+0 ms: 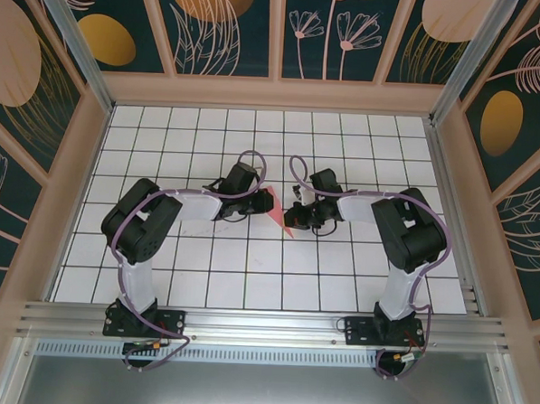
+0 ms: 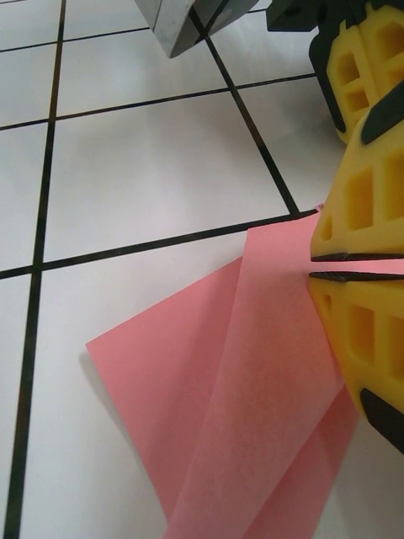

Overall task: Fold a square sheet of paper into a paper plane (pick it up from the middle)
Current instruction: Fold the wing for the fifth time at the center of the table.

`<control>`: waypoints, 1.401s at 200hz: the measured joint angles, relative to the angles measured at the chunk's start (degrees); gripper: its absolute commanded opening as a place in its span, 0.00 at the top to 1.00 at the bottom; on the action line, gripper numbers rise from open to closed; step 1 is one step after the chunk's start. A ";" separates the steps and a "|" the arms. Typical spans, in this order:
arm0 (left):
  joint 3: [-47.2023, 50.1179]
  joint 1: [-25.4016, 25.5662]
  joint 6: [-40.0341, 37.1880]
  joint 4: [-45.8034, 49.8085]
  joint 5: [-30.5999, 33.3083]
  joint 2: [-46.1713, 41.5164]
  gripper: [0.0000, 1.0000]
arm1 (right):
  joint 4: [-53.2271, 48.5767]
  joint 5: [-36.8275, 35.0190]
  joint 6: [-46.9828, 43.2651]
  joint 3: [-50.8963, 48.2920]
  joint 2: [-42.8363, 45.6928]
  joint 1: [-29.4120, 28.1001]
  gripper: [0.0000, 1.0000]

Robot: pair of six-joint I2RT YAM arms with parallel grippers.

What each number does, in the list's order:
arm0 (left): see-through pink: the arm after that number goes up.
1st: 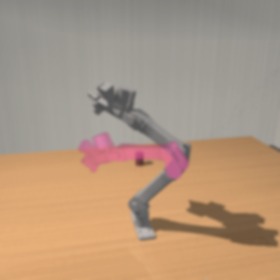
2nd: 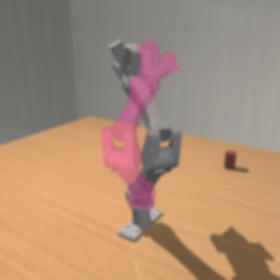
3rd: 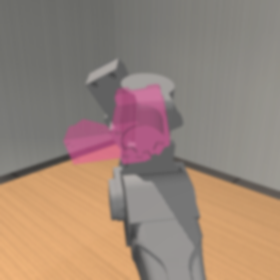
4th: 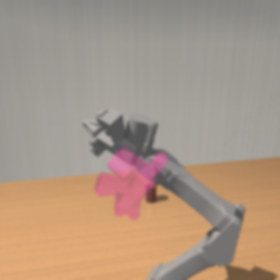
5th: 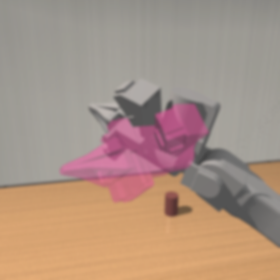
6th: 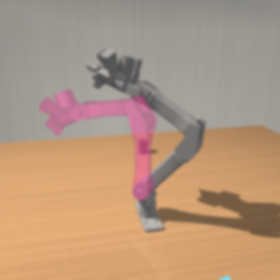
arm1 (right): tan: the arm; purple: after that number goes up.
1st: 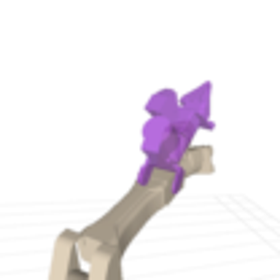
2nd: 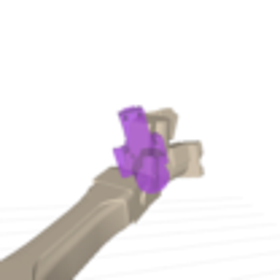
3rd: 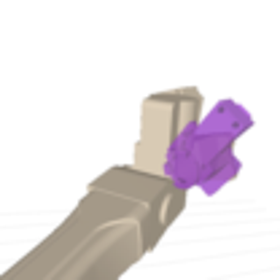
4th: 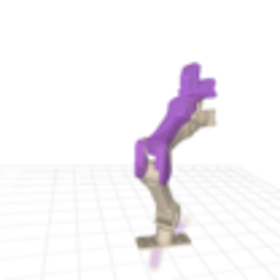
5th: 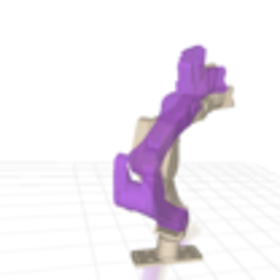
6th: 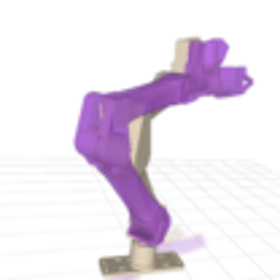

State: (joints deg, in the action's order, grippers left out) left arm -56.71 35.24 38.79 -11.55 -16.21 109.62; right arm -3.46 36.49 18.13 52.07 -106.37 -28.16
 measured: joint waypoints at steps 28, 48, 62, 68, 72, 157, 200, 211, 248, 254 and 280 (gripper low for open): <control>0.00 -0.15 0.28 0.00 0.33 1.05 0.86 | 0.04 0.33 0.00 0.00 -0.20 0.09 0.96; 0.00 -0.24 0.68 0.04 1.03 1.11 0.86 | 0.09 0.61 0.02 0.00 -0.31 0.22 0.97; 0.00 -0.28 0.90 0.17 1.95 1.11 0.86 | 0.07 0.70 0.00 0.00 -0.31 0.31 0.96; 0.00 -0.37 0.92 0.26 2.27 1.11 0.86 | 0.07 0.70 0.00 0.00 -0.31 0.31 0.96; 0.00 -0.39 0.92 0.31 2.49 1.11 0.86 | 0.07 0.70 0.00 0.00 -0.33 0.31 0.97; 0.00 -2.51 1.55 1.36 4.11 1.11 0.86 | 0.24 1.07 -0.04 0.00 -0.63 0.44 0.97; -1.14 -4.72 1.57 2.93 4.70 1.36 0.85 | 0.46 1.14 -0.15 0.00 -0.74 0.44 0.97; -1.68 -5.25 1.55 3.34 4.72 1.62 0.84 | 0.48 1.14 -0.15 0.00 -0.74 0.44 0.97; -2.58 -6.45 1.53 4.33 4.98 1.90 0.83 | 0.57 1.29 -0.15 0.00 -0.83 0.44 0.97; -2.58 -6.84 1.53 4.33 5.09 1.90 0.83 | 0.59 1.29 -0.15 0.00 -0.83 0.44 0.97; -2.80 -8.48 1.53 4.63 5.73 1.90 0.83 | 0.61 1.31 -0.15 -0.02 -0.83 0.46 0.97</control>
State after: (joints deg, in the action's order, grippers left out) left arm -59.51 26.76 40.32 -6.92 -10.48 111.53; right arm -2.85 37.80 17.98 52.05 -107.20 -27.70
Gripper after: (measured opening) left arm 0.168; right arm 0.059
